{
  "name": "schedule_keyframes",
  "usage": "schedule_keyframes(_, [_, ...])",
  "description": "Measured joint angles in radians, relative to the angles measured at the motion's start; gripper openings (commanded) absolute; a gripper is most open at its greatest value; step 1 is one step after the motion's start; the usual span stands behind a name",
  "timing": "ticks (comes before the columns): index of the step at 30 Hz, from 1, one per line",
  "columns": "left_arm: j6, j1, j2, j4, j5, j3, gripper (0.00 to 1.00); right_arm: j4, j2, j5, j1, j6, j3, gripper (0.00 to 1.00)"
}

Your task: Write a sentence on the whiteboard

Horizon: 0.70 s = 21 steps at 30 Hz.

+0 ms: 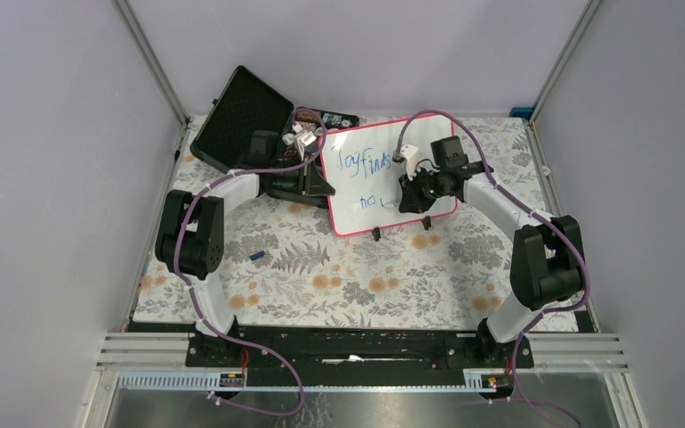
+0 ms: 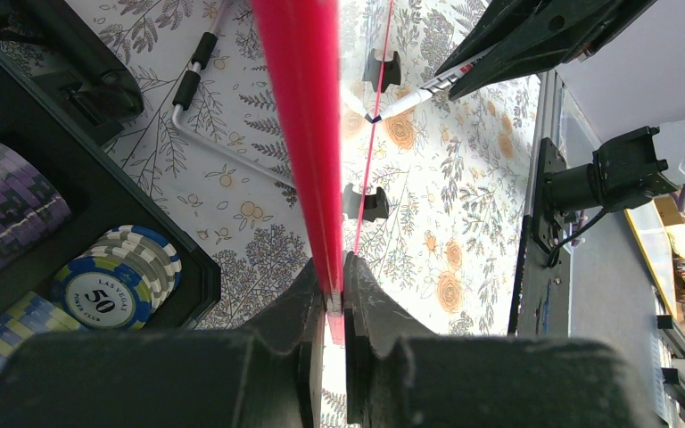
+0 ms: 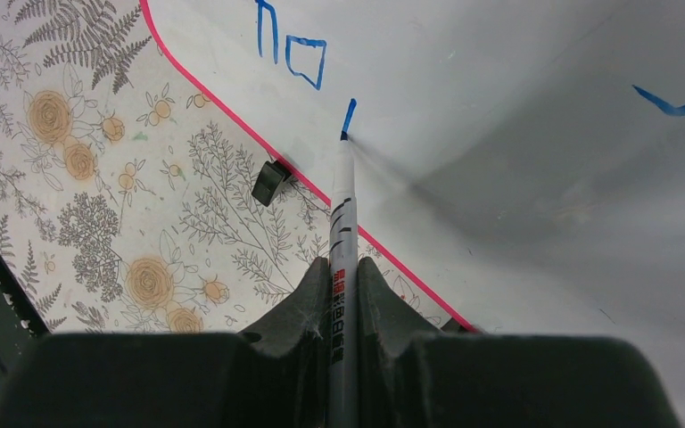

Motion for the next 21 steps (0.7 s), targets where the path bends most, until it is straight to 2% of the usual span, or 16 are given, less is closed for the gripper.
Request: schedule_keyframes(21, [0.0,0.0,0.001,0.0,0.0,0.002,0.0,-0.02,0.0,0.016,-0.024,0.0,0.057,0.0])
